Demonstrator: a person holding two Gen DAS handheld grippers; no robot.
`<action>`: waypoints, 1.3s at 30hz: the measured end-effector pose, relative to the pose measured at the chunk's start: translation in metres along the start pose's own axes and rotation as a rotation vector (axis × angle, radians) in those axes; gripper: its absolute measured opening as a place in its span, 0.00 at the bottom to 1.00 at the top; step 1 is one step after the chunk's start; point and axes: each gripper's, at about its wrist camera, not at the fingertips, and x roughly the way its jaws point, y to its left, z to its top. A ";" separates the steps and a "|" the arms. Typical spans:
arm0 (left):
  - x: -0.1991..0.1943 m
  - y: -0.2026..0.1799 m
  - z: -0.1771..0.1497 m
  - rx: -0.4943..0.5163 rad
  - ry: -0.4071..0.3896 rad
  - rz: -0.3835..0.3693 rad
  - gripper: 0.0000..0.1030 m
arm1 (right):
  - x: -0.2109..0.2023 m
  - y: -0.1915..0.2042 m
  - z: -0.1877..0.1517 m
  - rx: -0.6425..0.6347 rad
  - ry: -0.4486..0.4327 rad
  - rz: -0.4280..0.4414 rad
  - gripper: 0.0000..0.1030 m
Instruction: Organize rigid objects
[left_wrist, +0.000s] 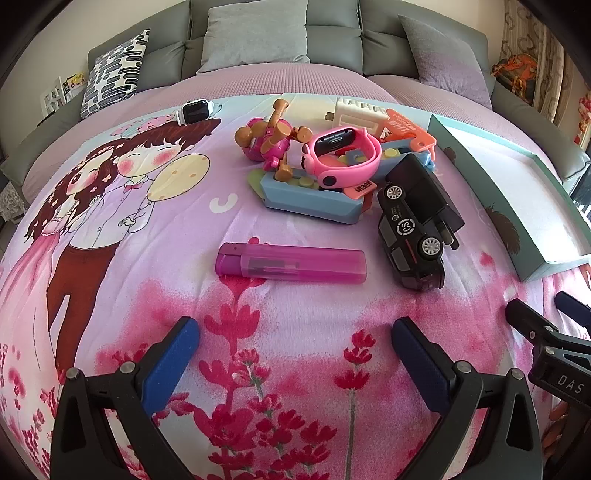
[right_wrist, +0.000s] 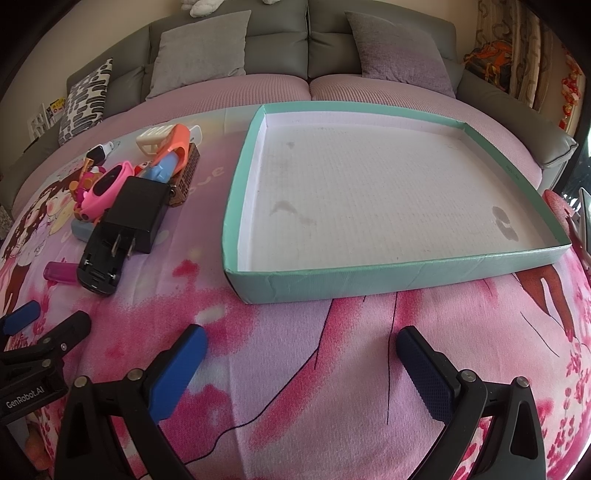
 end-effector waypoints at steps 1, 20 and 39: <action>0.000 0.000 0.000 0.001 -0.001 0.003 1.00 | 0.000 0.000 0.000 0.000 0.000 -0.001 1.00; -0.052 0.029 0.025 -0.096 -0.062 -0.133 1.00 | -0.052 -0.008 0.013 0.077 -0.100 0.064 1.00; -0.021 0.036 0.041 -0.232 0.106 -0.038 1.00 | -0.047 0.045 0.110 0.030 -0.115 0.297 1.00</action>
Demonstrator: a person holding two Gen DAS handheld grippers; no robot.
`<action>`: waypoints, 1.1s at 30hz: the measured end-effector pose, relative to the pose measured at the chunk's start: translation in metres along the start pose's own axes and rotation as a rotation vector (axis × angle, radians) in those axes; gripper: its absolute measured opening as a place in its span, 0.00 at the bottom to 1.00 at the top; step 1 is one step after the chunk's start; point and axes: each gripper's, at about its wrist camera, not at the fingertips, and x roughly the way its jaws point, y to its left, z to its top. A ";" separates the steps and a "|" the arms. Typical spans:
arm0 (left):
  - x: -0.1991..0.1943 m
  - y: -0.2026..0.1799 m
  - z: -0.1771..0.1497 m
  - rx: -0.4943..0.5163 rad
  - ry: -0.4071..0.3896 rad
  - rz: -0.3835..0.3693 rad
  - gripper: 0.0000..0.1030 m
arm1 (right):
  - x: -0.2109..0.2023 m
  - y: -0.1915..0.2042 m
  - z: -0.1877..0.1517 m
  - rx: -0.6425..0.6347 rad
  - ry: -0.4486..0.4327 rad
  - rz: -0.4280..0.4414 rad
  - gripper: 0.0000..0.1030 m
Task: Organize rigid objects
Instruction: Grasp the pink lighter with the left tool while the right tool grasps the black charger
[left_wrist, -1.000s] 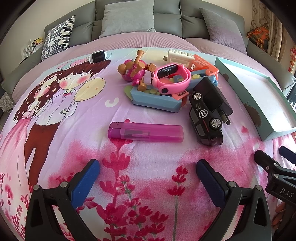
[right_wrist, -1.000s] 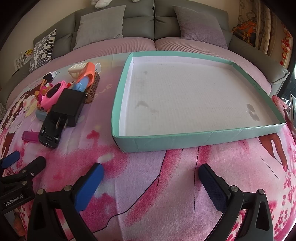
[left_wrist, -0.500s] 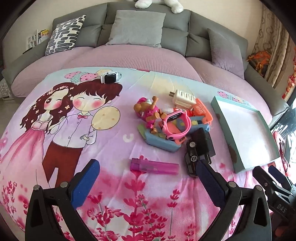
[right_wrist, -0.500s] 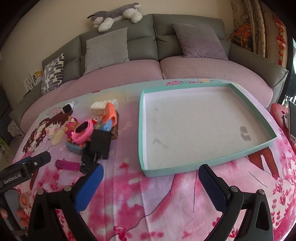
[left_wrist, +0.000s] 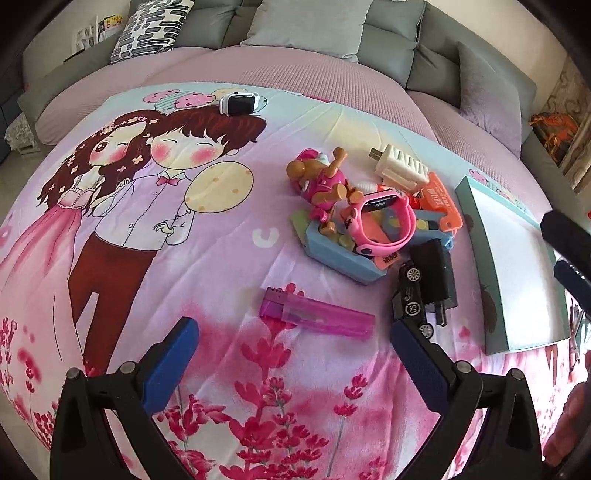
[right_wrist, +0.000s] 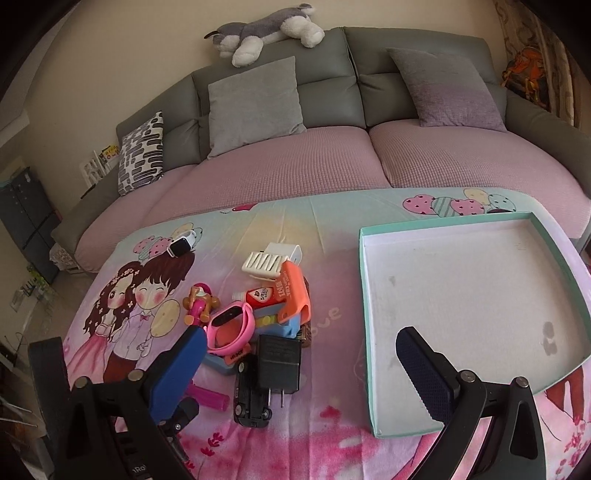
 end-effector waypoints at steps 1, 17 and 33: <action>0.003 0.000 -0.001 0.006 0.001 0.003 1.00 | 0.005 0.000 0.000 0.004 0.004 0.009 1.00; 0.029 -0.008 -0.001 0.105 -0.029 0.021 1.00 | 0.049 -0.002 -0.020 0.067 0.107 0.121 0.87; 0.036 -0.015 -0.006 0.179 -0.041 0.063 1.00 | 0.074 0.007 -0.037 0.067 0.213 0.162 0.62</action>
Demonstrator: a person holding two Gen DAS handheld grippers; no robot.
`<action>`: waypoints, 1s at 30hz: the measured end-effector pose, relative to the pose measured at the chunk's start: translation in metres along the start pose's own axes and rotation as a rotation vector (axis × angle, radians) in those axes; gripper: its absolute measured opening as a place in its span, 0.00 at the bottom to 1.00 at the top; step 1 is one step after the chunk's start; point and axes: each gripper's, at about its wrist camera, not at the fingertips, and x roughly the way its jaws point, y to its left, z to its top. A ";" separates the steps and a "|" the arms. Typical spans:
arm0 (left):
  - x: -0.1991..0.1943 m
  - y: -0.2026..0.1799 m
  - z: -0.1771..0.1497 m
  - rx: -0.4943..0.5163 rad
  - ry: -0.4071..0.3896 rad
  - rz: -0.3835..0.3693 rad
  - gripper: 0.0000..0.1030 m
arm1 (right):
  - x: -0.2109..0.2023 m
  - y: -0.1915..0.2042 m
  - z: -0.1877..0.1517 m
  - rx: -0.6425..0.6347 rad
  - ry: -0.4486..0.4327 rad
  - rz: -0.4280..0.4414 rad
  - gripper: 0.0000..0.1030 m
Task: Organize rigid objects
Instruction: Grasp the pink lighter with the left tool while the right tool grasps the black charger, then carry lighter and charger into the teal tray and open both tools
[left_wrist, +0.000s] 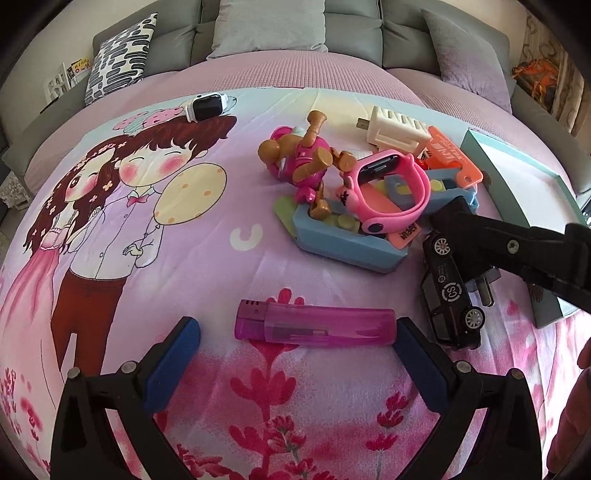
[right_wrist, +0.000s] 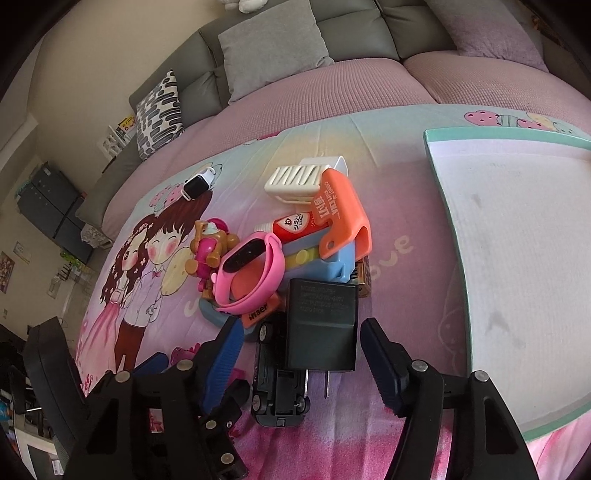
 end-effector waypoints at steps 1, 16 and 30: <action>0.000 0.000 0.000 0.003 -0.003 0.005 1.00 | 0.001 -0.001 0.000 0.006 0.006 -0.002 0.61; -0.011 0.002 0.006 0.020 -0.070 0.027 0.80 | -0.015 -0.007 0.005 0.042 -0.052 0.017 0.41; -0.061 -0.030 0.034 0.091 -0.220 -0.006 0.80 | -0.080 -0.052 0.024 0.087 -0.260 -0.123 0.41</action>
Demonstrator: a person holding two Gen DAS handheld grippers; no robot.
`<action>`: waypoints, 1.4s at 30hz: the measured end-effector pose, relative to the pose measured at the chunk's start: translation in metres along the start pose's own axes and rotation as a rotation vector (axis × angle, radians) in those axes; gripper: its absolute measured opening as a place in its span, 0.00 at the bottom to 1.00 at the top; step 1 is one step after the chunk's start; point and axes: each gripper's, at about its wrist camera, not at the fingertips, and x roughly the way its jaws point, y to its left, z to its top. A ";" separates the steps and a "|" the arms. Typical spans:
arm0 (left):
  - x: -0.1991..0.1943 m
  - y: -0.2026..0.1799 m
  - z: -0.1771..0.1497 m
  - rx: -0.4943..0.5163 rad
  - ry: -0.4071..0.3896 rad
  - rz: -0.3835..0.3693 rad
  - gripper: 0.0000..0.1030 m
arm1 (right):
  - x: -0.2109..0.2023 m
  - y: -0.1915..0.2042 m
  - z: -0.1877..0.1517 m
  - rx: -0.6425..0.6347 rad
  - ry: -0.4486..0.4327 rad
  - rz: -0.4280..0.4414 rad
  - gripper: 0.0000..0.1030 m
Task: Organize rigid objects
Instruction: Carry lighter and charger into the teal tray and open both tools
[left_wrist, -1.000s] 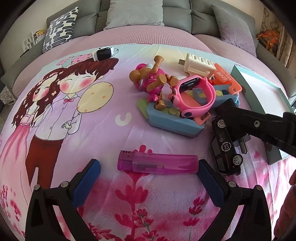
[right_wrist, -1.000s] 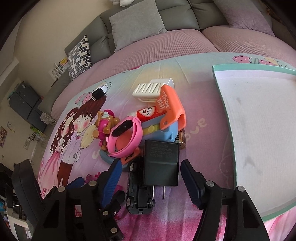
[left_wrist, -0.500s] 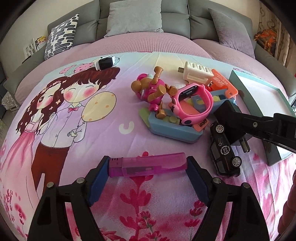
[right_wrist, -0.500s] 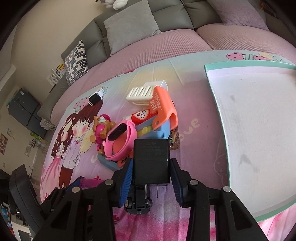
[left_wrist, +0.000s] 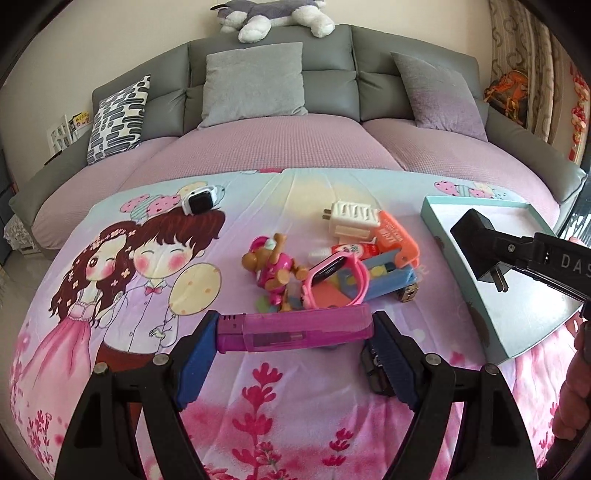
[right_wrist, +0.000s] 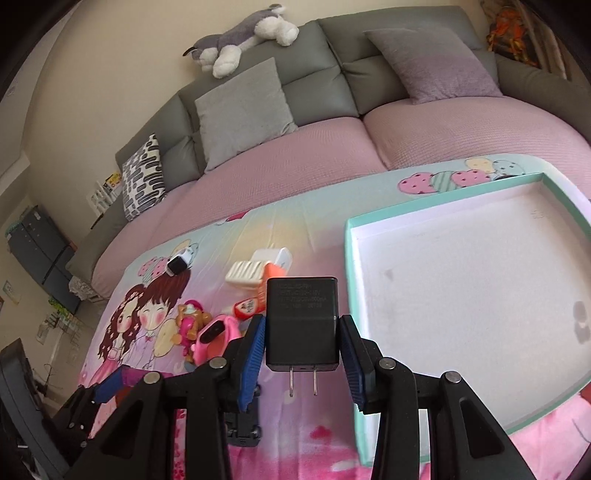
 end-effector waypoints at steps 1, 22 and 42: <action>0.000 -0.006 0.004 0.017 -0.002 -0.010 0.80 | -0.002 -0.009 0.002 0.013 -0.007 -0.033 0.41; 0.038 -0.190 0.071 0.204 -0.040 -0.287 0.80 | -0.040 -0.141 0.013 0.262 -0.072 -0.441 0.41; 0.052 -0.184 0.051 0.163 0.035 -0.266 0.86 | -0.030 -0.152 0.007 0.288 -0.009 -0.437 0.42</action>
